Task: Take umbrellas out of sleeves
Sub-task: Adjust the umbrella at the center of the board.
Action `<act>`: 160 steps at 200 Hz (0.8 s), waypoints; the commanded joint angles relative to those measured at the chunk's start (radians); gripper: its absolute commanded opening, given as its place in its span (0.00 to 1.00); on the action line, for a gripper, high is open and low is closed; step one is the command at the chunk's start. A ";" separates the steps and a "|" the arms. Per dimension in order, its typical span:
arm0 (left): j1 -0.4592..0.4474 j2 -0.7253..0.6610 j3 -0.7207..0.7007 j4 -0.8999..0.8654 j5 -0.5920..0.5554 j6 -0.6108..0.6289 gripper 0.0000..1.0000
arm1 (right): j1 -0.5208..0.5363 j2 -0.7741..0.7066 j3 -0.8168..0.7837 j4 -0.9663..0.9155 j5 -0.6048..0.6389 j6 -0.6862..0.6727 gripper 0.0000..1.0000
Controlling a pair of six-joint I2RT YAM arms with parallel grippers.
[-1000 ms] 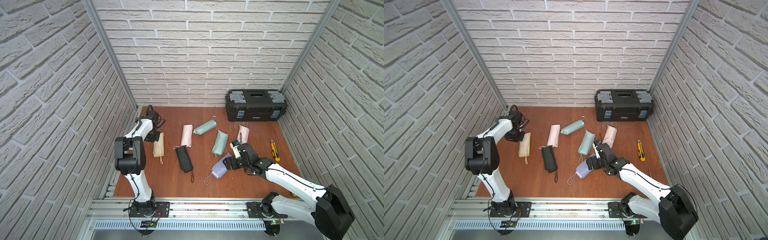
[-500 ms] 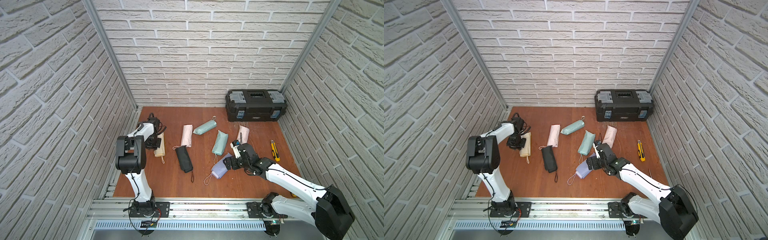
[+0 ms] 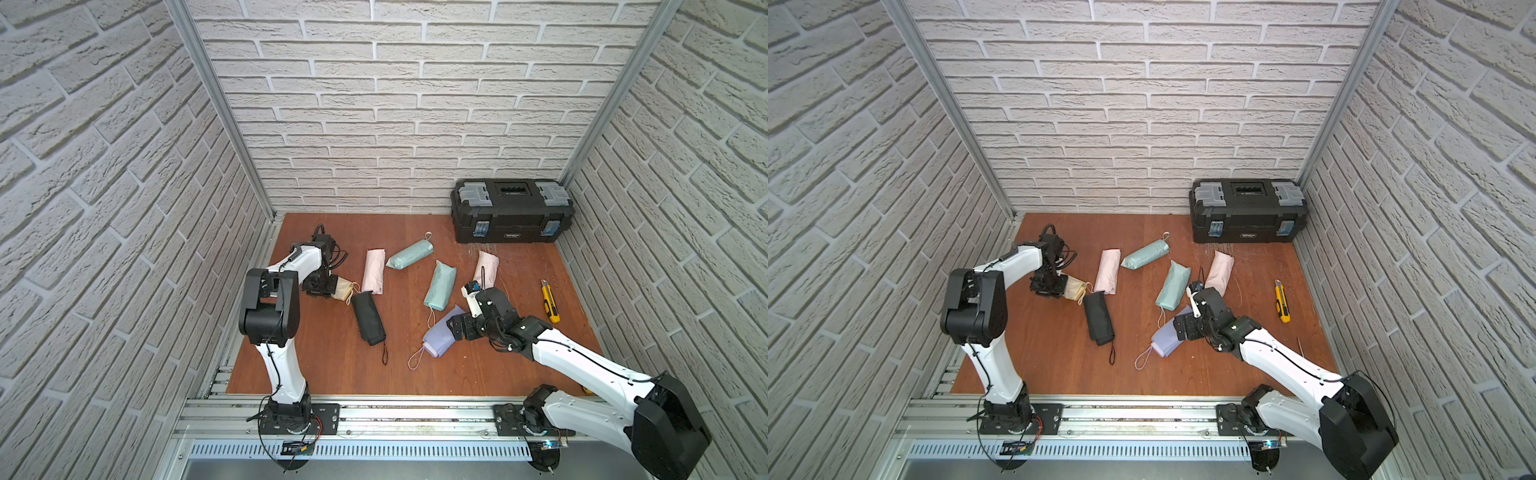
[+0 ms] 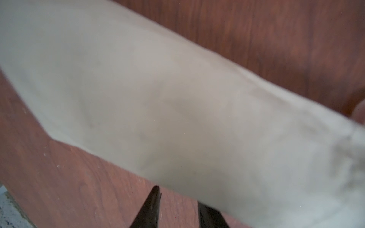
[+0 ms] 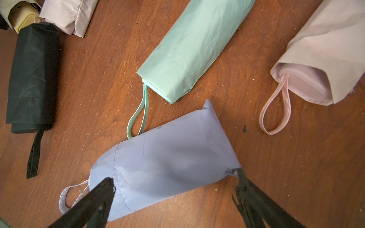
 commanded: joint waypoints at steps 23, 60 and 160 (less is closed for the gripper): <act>0.036 -0.230 -0.050 0.082 0.147 -0.026 0.30 | 0.103 0.058 0.104 0.006 -0.004 -0.028 0.98; 0.052 -0.421 -0.073 0.255 0.210 -0.086 0.29 | 0.277 0.290 0.354 -0.027 -0.019 -0.061 0.97; 0.144 -0.529 -0.097 0.354 0.480 -0.146 0.51 | 0.457 1.033 1.234 -0.250 -0.195 -0.017 0.92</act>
